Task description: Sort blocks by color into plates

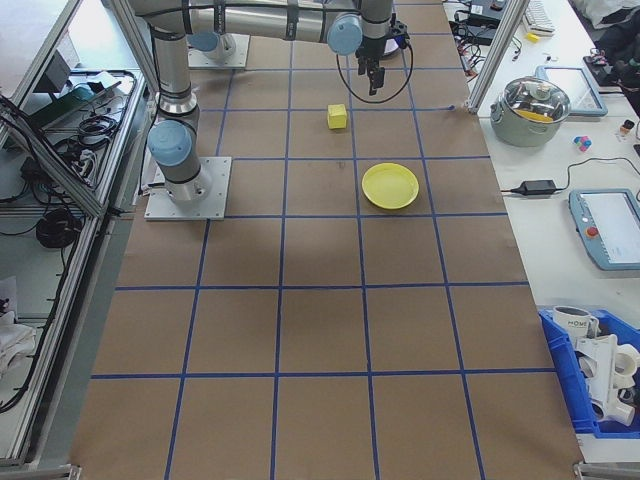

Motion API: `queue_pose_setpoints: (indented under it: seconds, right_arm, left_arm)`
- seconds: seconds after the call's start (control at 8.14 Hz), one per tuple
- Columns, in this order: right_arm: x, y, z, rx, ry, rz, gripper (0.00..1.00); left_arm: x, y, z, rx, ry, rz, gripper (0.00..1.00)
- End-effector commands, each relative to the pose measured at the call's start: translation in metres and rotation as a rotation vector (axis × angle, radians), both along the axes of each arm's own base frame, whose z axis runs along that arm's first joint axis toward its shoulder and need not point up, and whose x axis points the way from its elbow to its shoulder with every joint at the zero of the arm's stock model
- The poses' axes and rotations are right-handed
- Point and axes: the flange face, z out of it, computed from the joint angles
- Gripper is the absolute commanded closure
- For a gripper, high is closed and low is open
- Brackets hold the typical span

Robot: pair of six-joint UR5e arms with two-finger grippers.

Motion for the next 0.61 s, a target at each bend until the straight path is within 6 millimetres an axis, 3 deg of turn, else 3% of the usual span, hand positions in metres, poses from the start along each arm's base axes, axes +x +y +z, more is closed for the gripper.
queue_pose_setpoints:
  seconds: [0.0, 0.25, 0.49]
  right_arm:
    - [0.065, 0.027, -0.054, 0.072, 0.008, 0.047, 0.0]
    - [0.086, 0.047, -0.109, 0.107, 0.01, 0.069, 0.0]
    - [0.085, 0.062, -0.15, 0.189, 0.03, -0.013, 0.0]
  left_arm:
    - [-0.004, -0.002, 0.011, -0.011, 0.018, -0.01, 0.0]
    - [-0.006, 0.001, 0.012, -0.013, 0.018, -0.013, 0.0]
    - [-0.006, 0.003, 0.014, -0.017, 0.018, -0.013, 0.0]
